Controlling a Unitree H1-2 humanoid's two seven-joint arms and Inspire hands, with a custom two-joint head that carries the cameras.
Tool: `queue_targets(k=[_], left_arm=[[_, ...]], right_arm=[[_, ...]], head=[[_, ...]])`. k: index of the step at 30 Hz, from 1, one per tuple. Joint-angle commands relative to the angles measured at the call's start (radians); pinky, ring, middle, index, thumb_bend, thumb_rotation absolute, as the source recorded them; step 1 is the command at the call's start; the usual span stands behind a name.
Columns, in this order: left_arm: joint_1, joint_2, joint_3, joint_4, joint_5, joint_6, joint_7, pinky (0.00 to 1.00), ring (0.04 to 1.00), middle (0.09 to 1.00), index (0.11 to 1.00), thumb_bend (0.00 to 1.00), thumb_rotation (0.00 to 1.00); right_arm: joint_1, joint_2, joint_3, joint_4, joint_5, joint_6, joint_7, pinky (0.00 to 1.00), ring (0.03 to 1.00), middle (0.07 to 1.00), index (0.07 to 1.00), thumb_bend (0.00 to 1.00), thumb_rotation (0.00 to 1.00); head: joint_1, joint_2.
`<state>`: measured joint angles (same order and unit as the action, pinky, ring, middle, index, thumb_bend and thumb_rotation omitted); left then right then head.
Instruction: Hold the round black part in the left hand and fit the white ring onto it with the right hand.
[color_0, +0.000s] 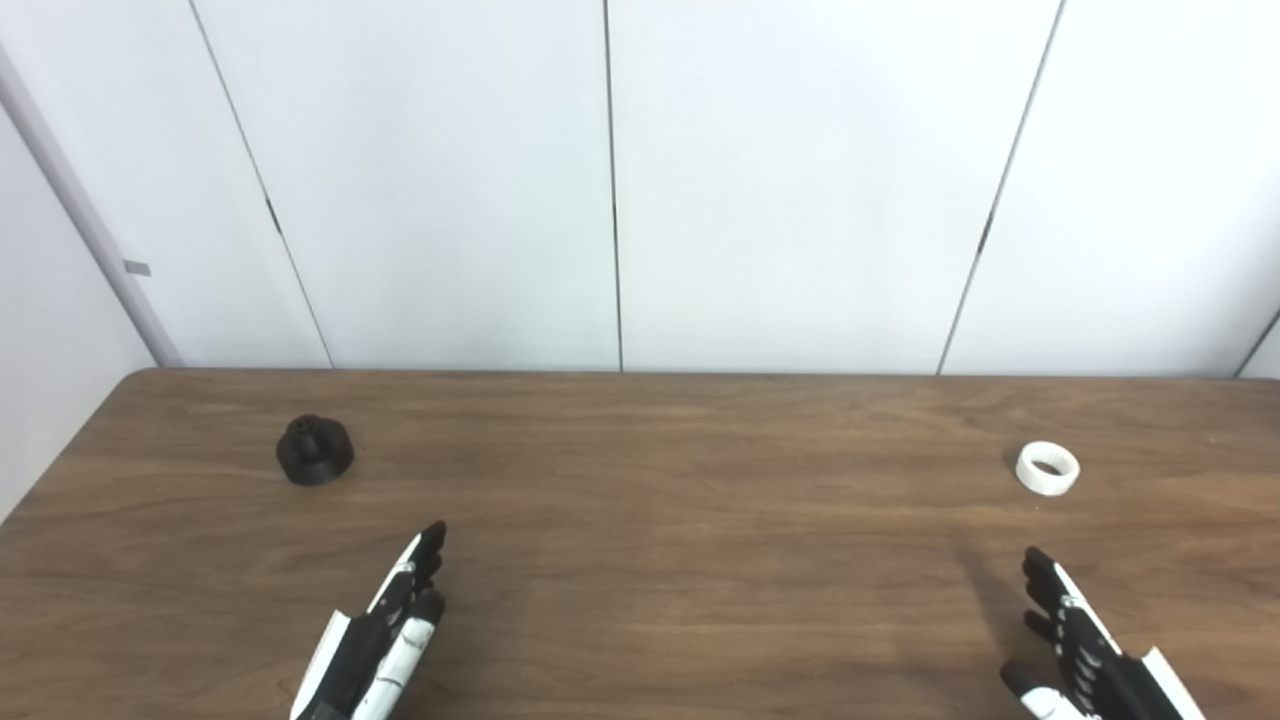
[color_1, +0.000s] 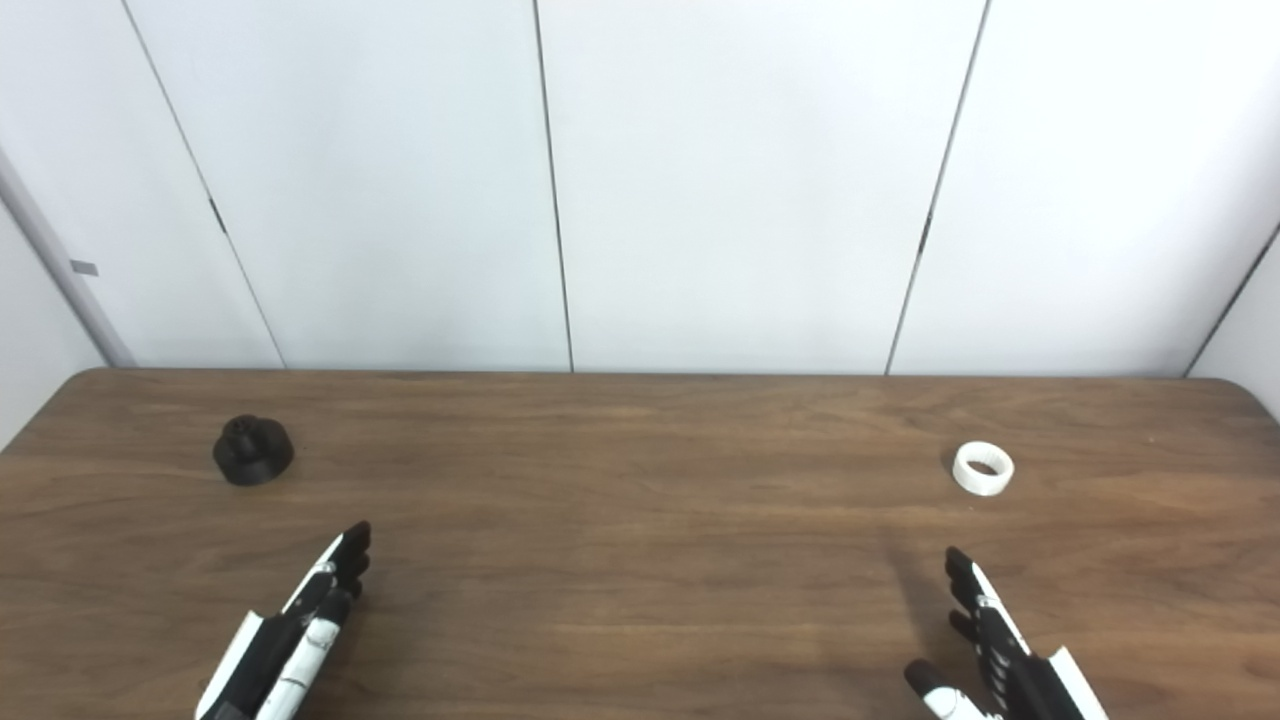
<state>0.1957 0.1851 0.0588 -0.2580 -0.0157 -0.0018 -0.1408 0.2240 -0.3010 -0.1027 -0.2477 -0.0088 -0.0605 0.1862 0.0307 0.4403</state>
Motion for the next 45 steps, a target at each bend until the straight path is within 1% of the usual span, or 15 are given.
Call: queue_targets(k=[1,18,20,22,25,26,28,29,30,32,33,35,37,40,45], left_arm=[[-0.008,0.009,0.002,-0.030,-0.008,-0.036,0.000,1.00,1.000,1.000,0.994,0.60,0.84],[-0.006,0.008,0.001,-0.039,0.004,-0.038,0.004,1.00,1.000,1.000,1.000,0.56,0.83],[-0.008,0.008,-0.001,-0.038,0.024,-0.061,0.010,1.00,1.000,1.000,0.996,0.53,0.77],[-0.013,0.011,-0.001,-0.046,0.093,-0.091,0.034,1.00,1.000,1.000,0.973,0.51,0.67],[-0.042,0.033,0.015,-0.079,0.274,-0.149,0.095,0.97,1.000,1.000,0.908,0.58,0.42],[-0.059,0.046,0.030,-0.089,0.341,-0.167,0.123,0.92,0.993,1.000,0.888,0.64,0.36],[-0.089,0.064,0.059,-0.106,0.433,-0.184,0.164,0.88,0.981,0.998,0.859,0.70,0.33],[-0.109,0.073,0.081,-0.121,0.470,-0.179,0.182,0.88,0.989,0.998,0.837,0.72,0.32],[-0.122,0.078,0.095,-0.131,0.494,-0.174,0.192,0.94,0.996,1.000,0.820,0.73,0.31],[-0.162,0.105,0.152,-0.154,0.522,-0.142,0.214,0.98,0.999,1.000,0.806,0.74,0.26],[-0.176,0.116,0.175,-0.158,0.524,-0.124,0.217,0.93,1.000,1.000,0.790,0.76,0.21],[-0.197,0.130,0.208,-0.159,0.540,-0.080,0.214,0.91,1.000,1.000,0.785,0.77,0.18],[-0.215,0.146,0.235,-0.148,0.577,-0.028,0.214,0.83,1.000,0.994,0.775,0.80,0.19],[-0.242,0.171,0.259,-0.121,0.628,0.025,0.226,0.97,1.000,0.995,0.769,0.85,0.23],[-0.277,0.210,0.271,-0.071,0.668,0.078,0.235,1.00,1.000,1.000,0.781,0.93,0.35]], right_arm=[[0.001,-0.011,-0.003,-0.022,0.004,0.001,-0.001,0.95,1.000,1.000,1.000,0.50,0.62],[0.006,-0.010,-0.002,-0.041,0.009,0.018,-0.002,0.97,1.000,1.000,1.000,0.46,0.58],[0.006,-0.012,-0.002,-0.042,0.000,0.018,-0.004,0.96,1.000,1.000,1.000,0.45,0.58],[0.006,-0.015,-0.004,-0.043,-0.006,0.019,-0.006,0.96,1.000,1.000,1.000,0.45,0.59],[0.007,-0.019,-0.010,-0.044,0.017,0.027,0.002,1.00,1.000,1.000,1.000,0.43,0.58],[0.007,-0.020,-0.011,-0.043,0.023,0.026,0.004,1.00,1.000,1.000,1.000,0.42,0.57],[0.007,-0.023,-0.013,-0.039,0.033,0.020,0.009,1.00,1.000,1.000,1.000,0.40,0.57],[0.006,-0.026,-0.015,-0.034,0.045,0.016,0.014,1.00,1.000,1.000,1.000,0.38,0.56],[0.005,-0.027,-0.016,-0.031,0.053,0.013,0.018,1.00,1.000,1.000,1.000,0.37,0.56],[0.006,-0.032,-0.019,-0.025,0.057,0.011,0.021,1.00,1.000,1.000,1.000,0.37,0.56],[0.006,-0.034,-0.021,-0.022,0.057,0.009,0.023,1.00,1.000,1.000,1.000,0.37,0.57],[0.006,-0.039,-0.025,-0.015,0.062,0.003,0.027,1.00,1.000,1.000,1.000,0.37,0.58],[0.006,-0.046,-0.027,-0.007,0.070,-0.004,0.031,1.00,1.000,1.000,1.000,0.37,0.60],[0.004,-0.054,-0.029,-0.002,0.093,-0.007,0.036,1.00,1.000,1.000,1.000,0.39,0.62],[0.005,-0.063,-0.038,0.008,0.080,-0.005,0.024,0.98,1.000,1.000,1.000,0.43,0.67]], head=[[0.001,0.001],[0.018,0.010],[0.035,0.012],[0.050,0.013],[0.077,0.014],[0.082,0.014],[0.103,0.014],[0.117,0.012],[0.117,0.012],[0.154,0.010],[0.161,0.009],[0.187,0.007],[0.203,0.006],[0.229,0.006],[0.257,0.000]])
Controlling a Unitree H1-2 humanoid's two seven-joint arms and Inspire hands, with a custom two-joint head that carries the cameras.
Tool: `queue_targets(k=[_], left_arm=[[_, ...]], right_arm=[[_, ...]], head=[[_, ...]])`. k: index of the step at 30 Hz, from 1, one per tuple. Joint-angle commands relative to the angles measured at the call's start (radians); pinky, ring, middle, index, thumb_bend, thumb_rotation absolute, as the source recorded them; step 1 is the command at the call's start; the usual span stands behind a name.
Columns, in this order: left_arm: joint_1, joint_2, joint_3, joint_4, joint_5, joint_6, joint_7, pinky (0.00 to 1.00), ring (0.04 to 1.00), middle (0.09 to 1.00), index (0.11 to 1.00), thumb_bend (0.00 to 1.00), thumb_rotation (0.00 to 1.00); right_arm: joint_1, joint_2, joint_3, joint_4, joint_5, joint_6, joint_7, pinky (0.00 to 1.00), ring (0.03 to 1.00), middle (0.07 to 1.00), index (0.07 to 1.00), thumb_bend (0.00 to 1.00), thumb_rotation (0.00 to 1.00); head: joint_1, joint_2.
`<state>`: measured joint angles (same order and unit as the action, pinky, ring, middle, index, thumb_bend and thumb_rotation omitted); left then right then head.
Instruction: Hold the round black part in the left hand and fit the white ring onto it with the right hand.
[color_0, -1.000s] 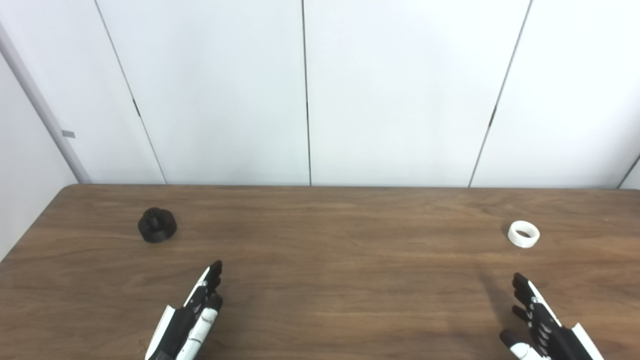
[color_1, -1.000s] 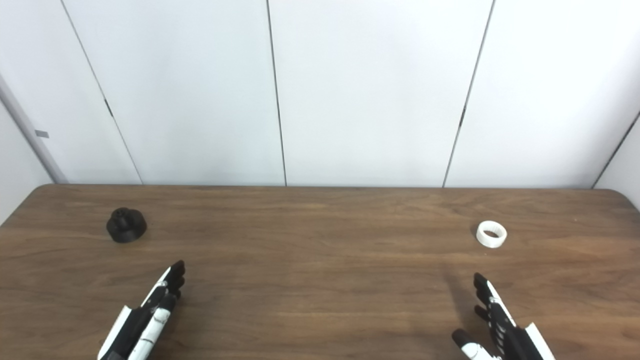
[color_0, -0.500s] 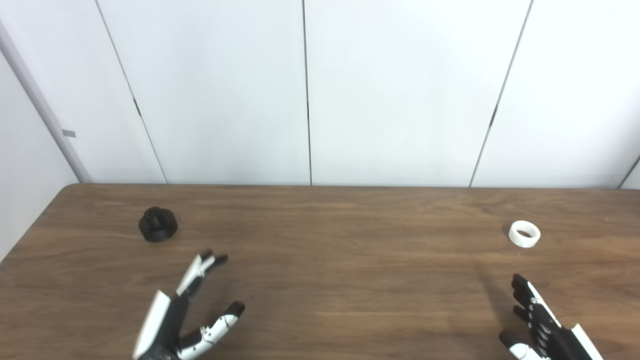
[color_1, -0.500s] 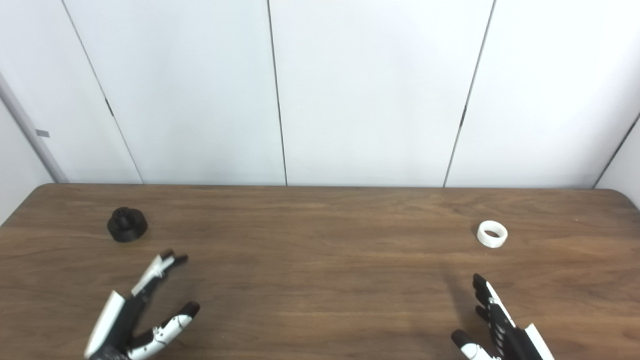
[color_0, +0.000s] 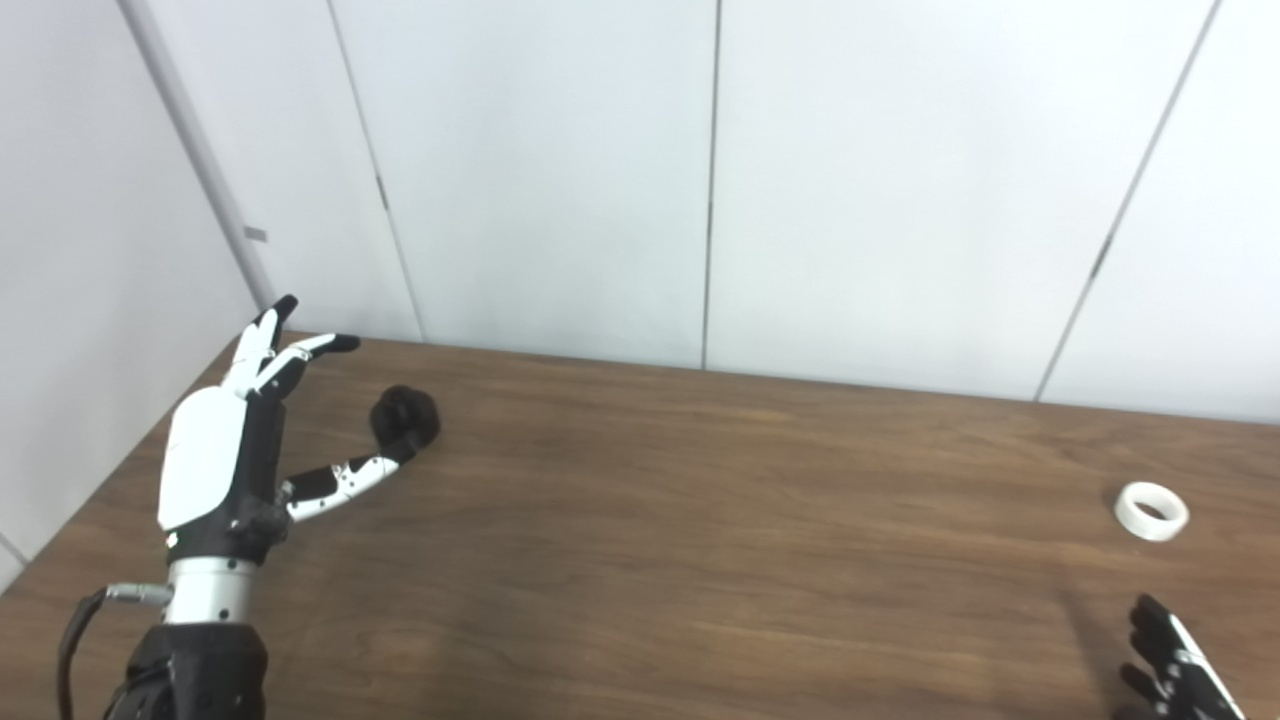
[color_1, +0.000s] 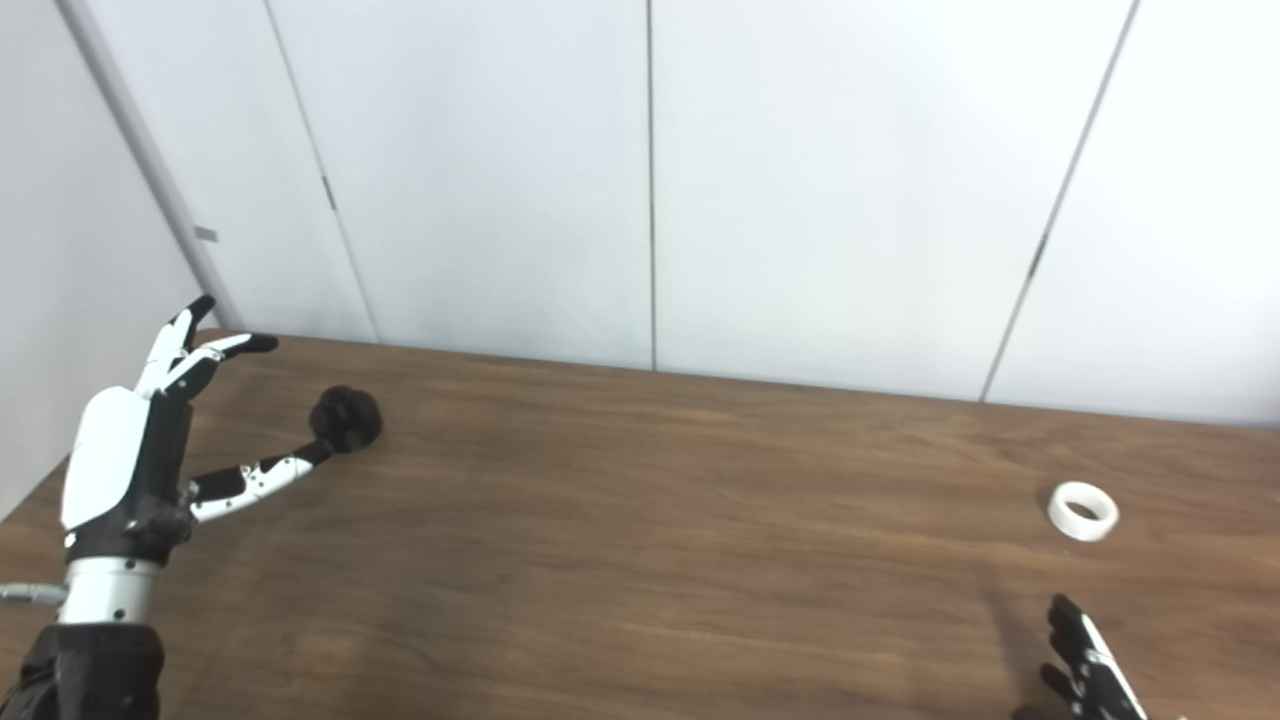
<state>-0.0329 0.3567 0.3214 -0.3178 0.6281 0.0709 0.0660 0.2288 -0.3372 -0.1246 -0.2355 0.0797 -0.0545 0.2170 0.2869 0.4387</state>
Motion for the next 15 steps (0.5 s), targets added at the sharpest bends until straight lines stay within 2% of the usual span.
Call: queue_targets(k=[1,6,10,13,15], left_arm=[[-0.057,0.047,0.008,0.001,0.037,0.024,0.026,1.00,1.000,1.000,0.783,0.93,0.36],[-0.106,0.084,-0.014,0.089,0.078,0.089,0.021,1.00,1.000,1.000,0.783,1.00,0.34],[-0.148,0.115,-0.044,0.176,0.056,0.153,-0.028,1.00,1.000,1.000,0.786,1.00,0.32],[-0.170,0.128,-0.072,0.222,0.039,0.211,-0.073,1.00,1.000,1.000,0.814,1.00,0.35],[-0.185,0.139,-0.095,0.258,0.036,0.231,-0.092,1.00,1.000,1.000,0.822,1.00,0.38]], right_arm=[[0.000,-0.028,-0.018,-0.001,-0.011,-0.011,-0.008,0.98,1.000,1.000,1.000,0.44,0.68],[-0.002,-0.039,-0.026,0.019,-0.010,-0.023,0.000,0.97,1.000,1.000,1.000,0.47,0.72],[-0.005,-0.053,-0.027,0.042,-0.005,-0.047,0.002,0.96,1.000,1.000,1.000,0.49,0.76],[-0.003,-0.061,-0.028,0.044,-0.002,-0.043,0.004,0.98,1.000,1.000,1.000,0.53,0.77],[-0.002,-0.065,-0.031,0.049,0.006,-0.040,0.007,0.99,1.000,1.000,1.000,0.51,0.77]], head=[[0.016,-0.004],[0.069,-0.010],[0.108,-0.017],[0.126,-0.018],[0.136,-0.016]])
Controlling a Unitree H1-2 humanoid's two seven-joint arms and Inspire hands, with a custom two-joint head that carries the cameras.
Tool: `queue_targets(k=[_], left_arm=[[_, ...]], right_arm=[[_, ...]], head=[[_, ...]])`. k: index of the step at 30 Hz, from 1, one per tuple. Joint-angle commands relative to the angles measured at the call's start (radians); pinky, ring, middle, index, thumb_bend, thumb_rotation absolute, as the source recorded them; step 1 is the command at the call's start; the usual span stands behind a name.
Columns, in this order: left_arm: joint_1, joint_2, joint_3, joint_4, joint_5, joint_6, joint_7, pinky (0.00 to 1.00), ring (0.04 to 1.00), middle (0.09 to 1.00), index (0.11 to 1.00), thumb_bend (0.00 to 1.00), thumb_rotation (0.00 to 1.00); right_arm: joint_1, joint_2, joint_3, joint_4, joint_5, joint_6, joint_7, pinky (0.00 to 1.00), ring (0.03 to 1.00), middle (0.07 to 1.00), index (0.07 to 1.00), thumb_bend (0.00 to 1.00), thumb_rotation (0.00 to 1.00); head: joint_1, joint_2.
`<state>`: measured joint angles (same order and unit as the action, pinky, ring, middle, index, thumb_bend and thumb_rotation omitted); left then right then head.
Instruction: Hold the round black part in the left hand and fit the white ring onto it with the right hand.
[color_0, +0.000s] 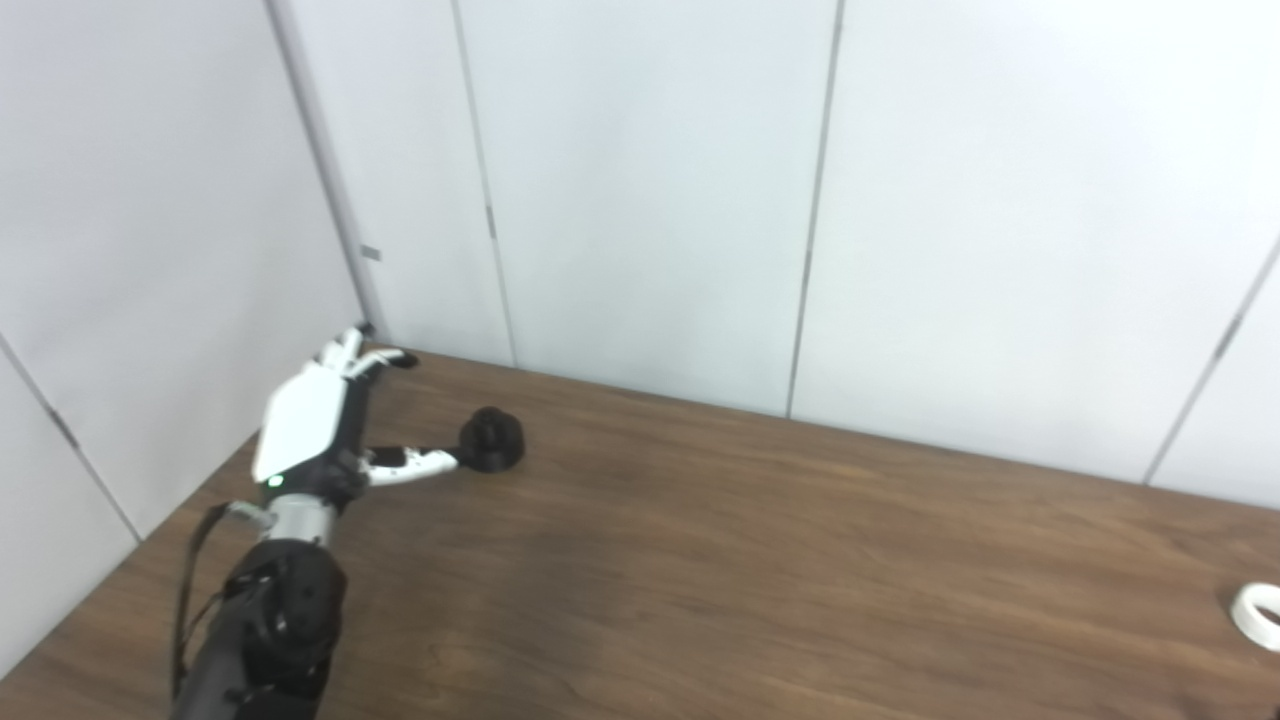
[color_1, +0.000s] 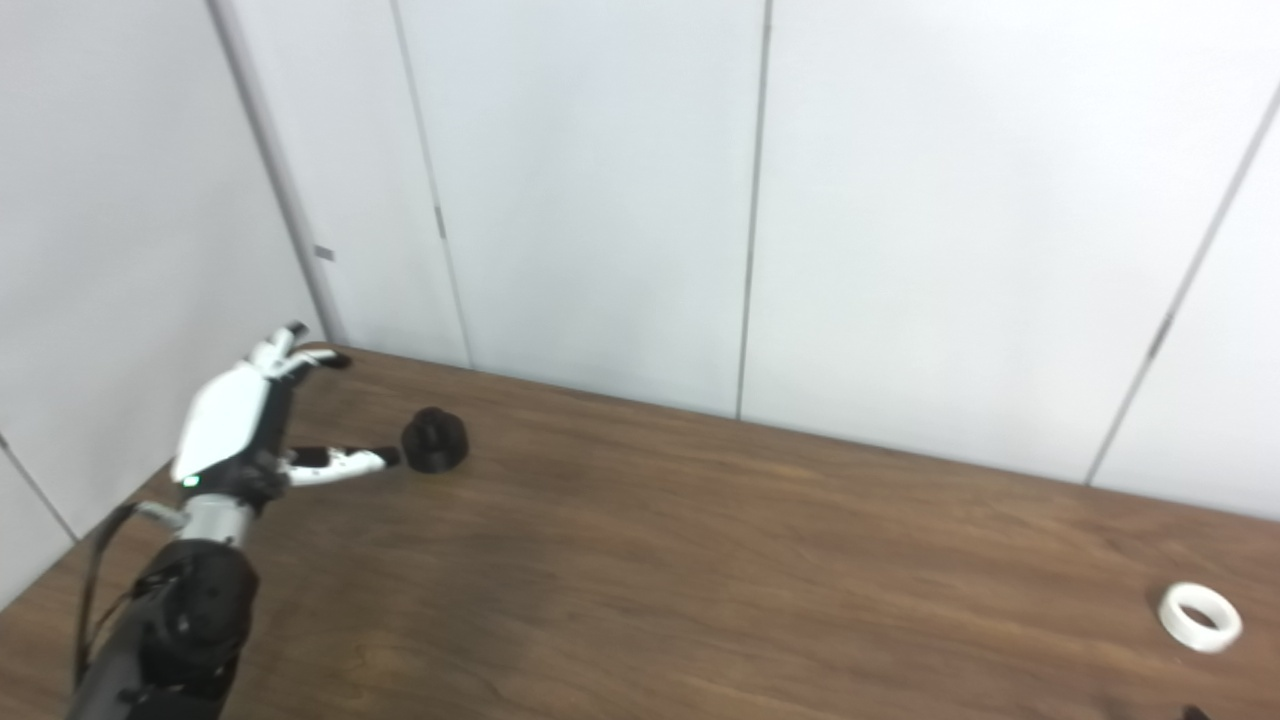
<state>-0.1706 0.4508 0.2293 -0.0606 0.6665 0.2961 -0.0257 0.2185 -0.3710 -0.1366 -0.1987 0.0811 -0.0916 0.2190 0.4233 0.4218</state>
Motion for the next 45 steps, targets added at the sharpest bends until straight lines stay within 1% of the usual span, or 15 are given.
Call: queue_targets(k=[1,6,10,12,16,18,20,24,27,30,35,38,42,45], left_arm=[[-0.057,0.050,-0.015,0.021,-0.007,0.014,-0.008,1.00,1.000,1.000,0.822,1.00,0.39],[-0.093,0.076,-0.062,0.106,-0.039,0.026,-0.040,1.00,1.000,1.000,0.841,1.00,0.40],[-0.126,0.098,-0.103,0.175,-0.055,0.040,-0.062,1.00,1.000,1.000,0.866,1.00,0.42],[-0.142,0.103,-0.119,0.205,-0.061,0.042,-0.061,1.00,1.000,1.000,0.869,1.00,0.42],[-0.176,0.107,-0.152,0.254,-0.063,0.061,-0.059,1.00,1.000,1.000,0.879,1.00,0.43],[-0.192,0.107,-0.165,0.273,-0.068,0.074,-0.059,1.00,1.000,1.000,0.883,1.00,0.44],[-0.208,0.107,-0.177,0.291,-0.072,0.085,-0.058,1.00,1.000,1.000,0.893,1.00,0.44],[-0.234,0.108,-0.207,0.316,-0.070,0.112,-0.063,1.00,1.000,1.000,0.910,1.00,0.44],[-0.250,0.110,-0.229,0.347,-0.069,0.110,-0.054,1.00,1.000,1.000,0.916,1.00,0.44],[-0.258,0.108,-0.243,0.364,-0.074,0.110,-0.048,1.00,1.000,1.000,0.909,1.00,0.42],[-0.275,0.102,-0.259,0.401,-0.084,0.107,-0.040,1.00,1.000,1.000,0.903,1.00,0.35],[-0.280,0.100,-0.266,0.416,-0.091,0.101,-0.040,1.00,1.000,1.000,0.900,1.00,0.32],[-0.285,0.100,-0.289,0.423,-0.079,0.112,-0.041,1.00,1.000,1.000,0.897,1.00,0.30],[-0.285,0.096,-0.301,0.422,-0.074,0.121,-0.035,1.00,1.000,1.000,0.888,1.00,0.29]], right_arm=[[0.009,-0.033,-0.021,0.014,0.010,-0.001,0.007,0.99,1.000,1.000,1.000,0.53,0.76],[0.017,-0.038,-0.027,0.012,0.026,0.000,0.016,1.00,1.000,1.000,1.000,0.58,0.76],[0.024,-0.041,-0.032,0.016,0.025,-0.013,0.017,1.00,1.000,1.000,1.000,0.54,0.74],[0.029,-0.043,-0.035,0.017,0.029,-0.016,0.019,1.00,1.000,1.000,1.000,0.54,0.74],[0.041,-0.050,-0.042,0.012,0.039,-0.016,0.025,1.00,1.000,1.000,1.000,0.57,0.73],[0.047,-0.054,-0.045,0.008,0.047,-0.014,0.029,1.00,1.000,1.000,1.000,0.59,0.74],[0.051,-0.056,-0.048,0.003,0.063,-0.008,0.035,1.00,1.000,1.000,1.000,0.63,0.73],[0.064,-0.061,-0.057,-0.004,0.078,-0.009,0.042,1.00,1.000,1.000,1.000,0.66,0.73],[0.071,-0.063,-0.062,-0.012,0.082,0.001,0.045,1.00,1.000,1.000,1.000,0.67,0.73],[0.080,-0.065,-0.067,-0.019,0.082,0.004,0.047,1.00,1.000,1.000,1.000,0.66,0.72],[0.091,-0.071,-0.075,-0.021,0.082,-0.005,0.051,1.00,1.000,1.000,1.000,0.62,0.72],[0.097,-0.074,-0.083,-0.019,0.085,-0.014,0.058,1.00,1.000,1.000,1.000,0.62,0.71],[0.104,-0.079,-0.096,-0.022,0.089,-0.014,0.065,1.00,1.000,1.000,1.000,0.61,0.71],[0.108,-0.087,-0.103,-0.014,0.106,-0.018,0.074,1.00,1.000,1.000,1.000,0.62,0.70]], head=[[0.004,0.002],[0.012,0.009],[0.016,0.014],[0.019,0.017],[0.027,0.020],[0.030,0.023],[0.031,0.024],[0.038,0.028],[0.039,0.029],[0.040,0.030],[0.043,0.031],[0.043,0.033],[0.045,0.040],[0.050,0.042]])
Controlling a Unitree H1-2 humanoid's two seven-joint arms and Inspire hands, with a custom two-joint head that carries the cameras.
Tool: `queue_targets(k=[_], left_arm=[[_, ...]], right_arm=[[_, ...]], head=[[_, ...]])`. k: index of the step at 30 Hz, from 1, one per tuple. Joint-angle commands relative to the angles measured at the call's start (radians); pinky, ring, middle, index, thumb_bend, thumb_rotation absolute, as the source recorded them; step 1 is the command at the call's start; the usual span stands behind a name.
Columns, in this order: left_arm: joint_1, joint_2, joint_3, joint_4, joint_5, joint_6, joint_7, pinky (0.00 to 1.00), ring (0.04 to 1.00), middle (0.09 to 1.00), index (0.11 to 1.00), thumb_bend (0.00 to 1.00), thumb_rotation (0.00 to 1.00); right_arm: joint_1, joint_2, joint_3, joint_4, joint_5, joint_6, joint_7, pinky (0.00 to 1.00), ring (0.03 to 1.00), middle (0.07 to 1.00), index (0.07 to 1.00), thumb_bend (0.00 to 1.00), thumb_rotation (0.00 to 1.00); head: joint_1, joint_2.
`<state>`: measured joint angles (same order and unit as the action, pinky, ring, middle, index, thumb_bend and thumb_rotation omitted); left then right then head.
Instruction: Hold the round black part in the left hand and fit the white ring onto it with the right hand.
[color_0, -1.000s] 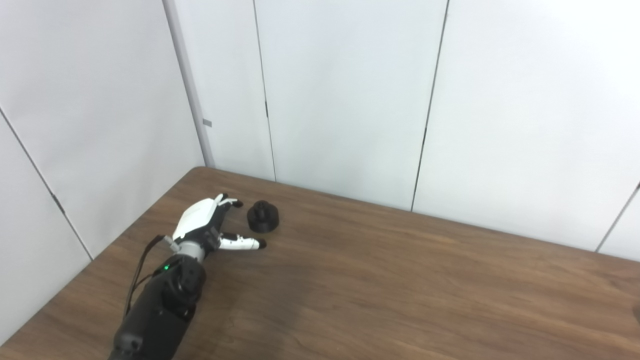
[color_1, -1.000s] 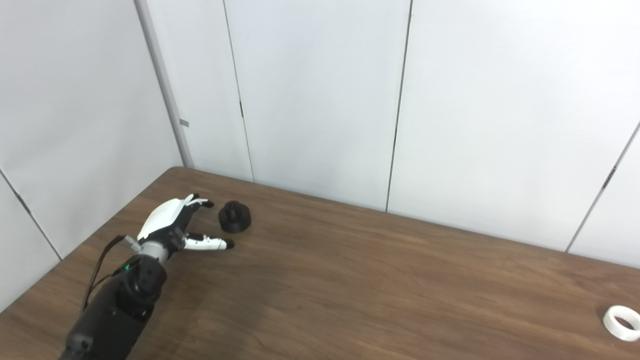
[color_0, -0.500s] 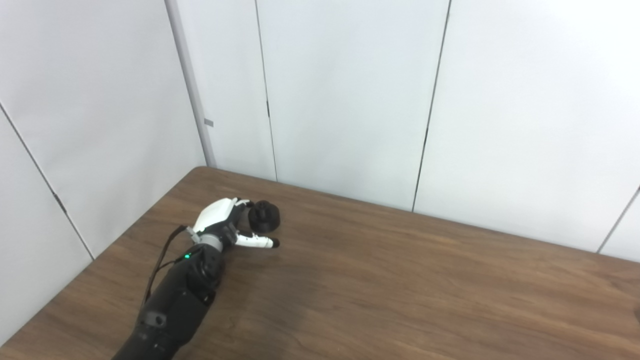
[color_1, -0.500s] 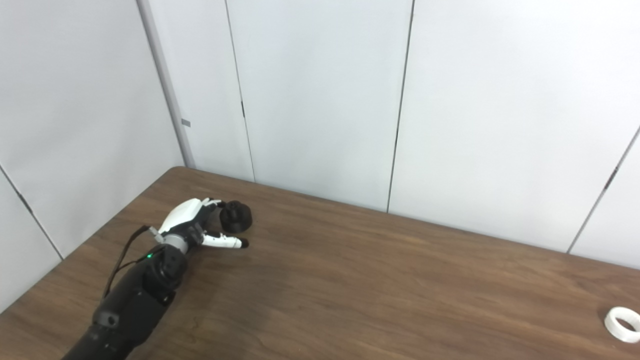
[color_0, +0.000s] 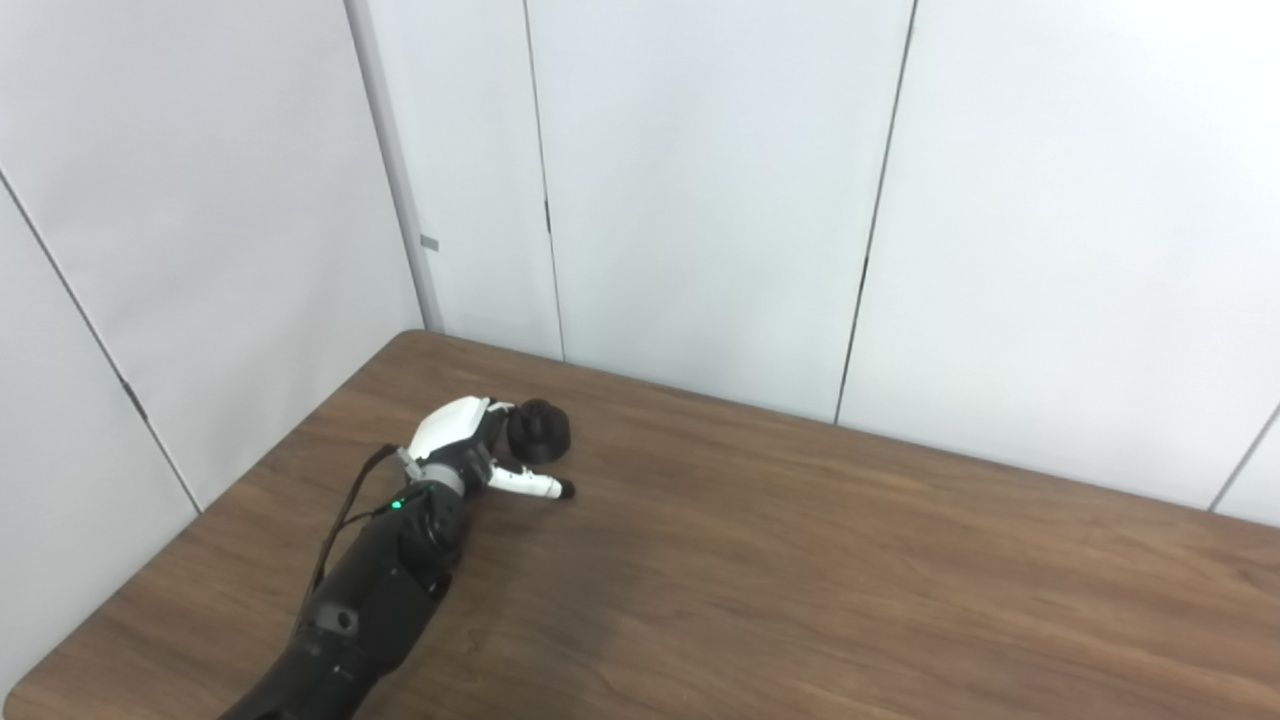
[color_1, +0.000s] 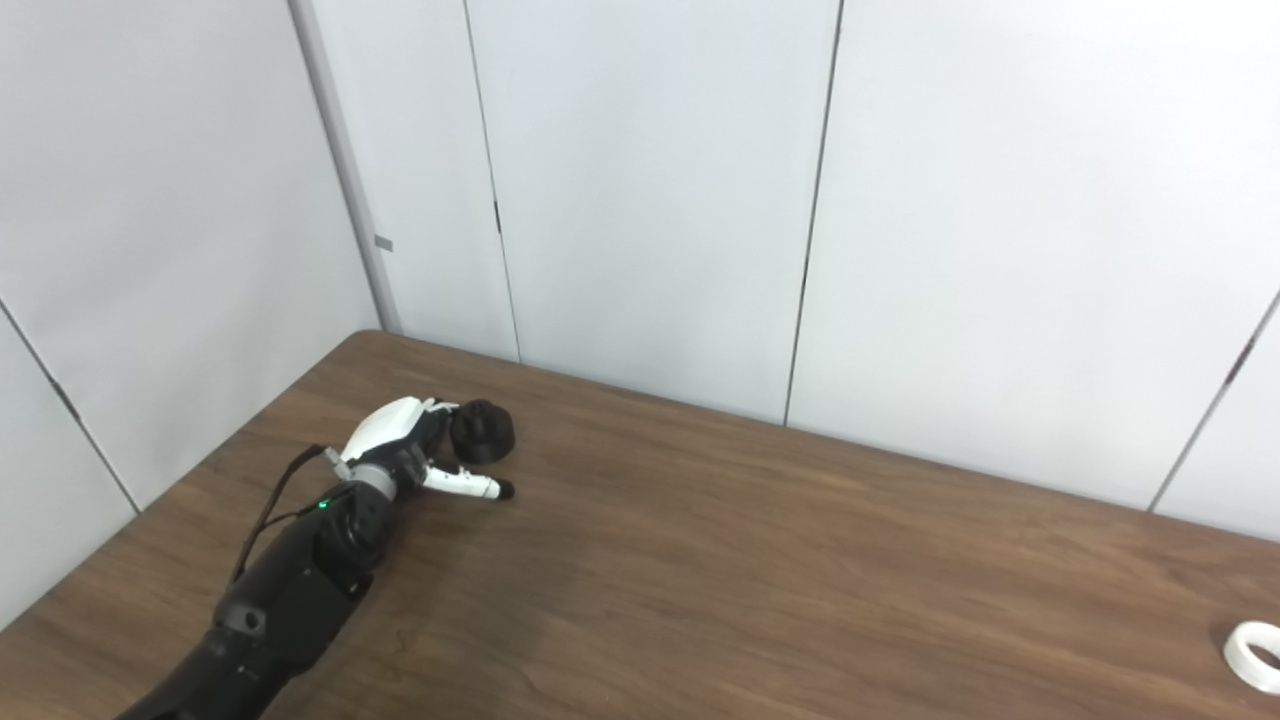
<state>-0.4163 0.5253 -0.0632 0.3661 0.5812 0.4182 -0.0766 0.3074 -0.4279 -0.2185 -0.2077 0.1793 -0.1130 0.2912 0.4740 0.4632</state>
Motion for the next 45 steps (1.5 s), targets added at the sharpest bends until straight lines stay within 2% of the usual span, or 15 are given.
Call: queue_targets(k=[1,4,8,13,18,21,27,28,29,30,31,36,45], left_arm=[[-0.038,0.020,-0.010,-0.006,0.011,0.002,0.019,1.00,1.000,1.000,0.883,1.00,0.28],[-0.035,0.015,-0.015,-0.003,0.012,-0.005,0.041,1.00,1.000,1.000,0.863,0.99,0.27],[-0.030,0.004,-0.009,0.018,-0.004,-0.047,0.089,1.00,1.000,1.000,0.814,0.95,0.24],[-0.038,-0.007,-0.017,0.060,-0.005,-0.071,0.128,1.00,1.000,1.000,0.747,0.92,0.18],[-0.056,-0.008,-0.048,0.099,0.008,-0.036,0.117,1.00,1.000,1.000,0.733,0.89,0.14],[-0.060,-0.007,-0.059,0.110,0.003,-0.028,0.115,1.00,1.000,1.000,0.705,0.88,0.10],[-0.053,-0.009,-0.058,0.127,-0.007,-0.061,0.148,1.00,1.000,1.000,0.628,0.80,0.01],[-0.052,-0.009,-0.056,0.131,-0.009,-0.069,0.156,1.00,1.000,0.996,0.617,0.79,0.00],[-0.050,-0.010,-0.054,0.133,-0.011,-0.076,0.163,1.00,1.000,0.991,0.557,0.66,0.03],[-0.048,-0.010,-0.052,0.138,-0.013,-0.089,0.175,1.00,1.000,0.983,0.518,0.57,0.04],[-0.047,-0.012,-0.048,0.144,-0.016,-0.103,0.189,1.00,1.000,0.972,0.502,0.55,0.05],[-0.042,-0.009,-0.052,0.167,-0.023,-0.150,0.233,1.00,0.987,0.910,0.477,0.52,0.05],[-0.046,-0.006,-0.066,0.176,-0.016,-0.157,0.244,1.00,0.980,0.893,0.478,0.52,0.04]], right_arm=[[0.020,-0.034,-0.024,0.001,0.011,-0.004,0.004,1.00,1.000,1.000,1.000,0.62,0.70],[0.022,-0.042,-0.031,0.011,0.021,-0.014,0.012,1.00,1.000,1.000,1.000,0.61,0.70],[0.028,-0.050,-0.038,0.001,0.034,-0.003,0.021,1.00,1.000,1.000,1.000,0.58,0.68],[0.038,-0.059,-0.050,0.004,0.033,-0.002,0.025,1.00,1.000,1.000,1.000,0.61,0.68],[0.042,-0.067,-0.053,-0.002,0.043,0.008,0.026,1.00,1.000,1.000,1.000,0.62,0.69],[0.042,-0.069,-0.053,0.002,0.053,0.009,0.029,1.00,1.000,1.000,1.000,0.59,0.67],[0.037,-0.073,-0.050,0.008,0.048,0.000,0.032,1.00,1.000,1.000,1.000,0.61,0.68],[0.037,-0.073,-0.050,0.009,0.047,-0.001,0.033,1.00,1.000,1.000,1.000,0.60,0.68],[0.037,-0.073,-0.050,0.009,0.047,-0.001,0.033,1.00,1.000,1.000,1.000,0.60,0.68],[0.037,-0.073,-0.049,0.008,0.048,-0.002,0.034,1.00,1.000,1.000,1.000,0.60,0.68],[0.037,-0.072,-0.049,0.004,0.052,0.004,0.033,1.00,1.000,1.000,1.000,0.59,0.68],[0.034,-0.070,-0.048,0.007,0.055,0.004,0.034,1.00,1.000,1.000,1.000,0.61,0.67],[0.031,-0.069,-0.045,0.004,0.046,0.006,0.031,1.00,1.000,1.000,1.000,0.60,0.68]], head=[[0.002,0.001],[0.007,0.000],[0.007,0.000],[0.007,0.004],[0.006,0.011],[0.006,0.011],[0.004,0.011],[0.004,0.011],[0.004,0.011],[0.002,0.010],[0.002,0.010],[0.003,0.011],[0.003,0.009]])
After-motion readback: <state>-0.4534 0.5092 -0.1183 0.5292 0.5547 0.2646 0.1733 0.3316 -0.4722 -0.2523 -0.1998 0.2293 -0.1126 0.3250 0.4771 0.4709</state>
